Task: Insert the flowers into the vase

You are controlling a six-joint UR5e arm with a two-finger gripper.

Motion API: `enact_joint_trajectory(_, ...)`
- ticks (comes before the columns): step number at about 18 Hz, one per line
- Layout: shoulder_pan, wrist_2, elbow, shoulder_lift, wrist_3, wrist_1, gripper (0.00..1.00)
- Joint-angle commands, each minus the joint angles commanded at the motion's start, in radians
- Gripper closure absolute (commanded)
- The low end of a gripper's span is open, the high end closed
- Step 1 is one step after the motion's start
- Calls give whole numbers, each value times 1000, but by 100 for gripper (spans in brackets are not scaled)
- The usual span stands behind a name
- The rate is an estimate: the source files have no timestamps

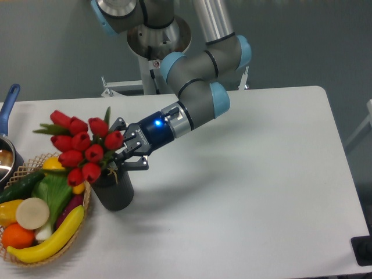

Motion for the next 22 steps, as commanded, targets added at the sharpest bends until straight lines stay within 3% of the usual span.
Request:
enact_joint_trajectory(7, 0, 34, -20, 3, 23, 2, 46)
enact_joint_trajectory(10, 3, 34, -20, 9, 22, 2, 32)
enact_joint_trajectory(12, 9, 34, -17, 17, 17, 2, 16)
enact_joint_trajectory(13, 14, 34, -14, 27, 9, 2, 7)
enact_joint_trajectory(15, 38, 32, -15, 70, 2, 0, 1)
enact_joint_trajectory(19, 100, 32, -6, 178, -95, -2, 0)
enact_joint_trajectory(22, 165, 38, 26, 212, -136, -5, 0)
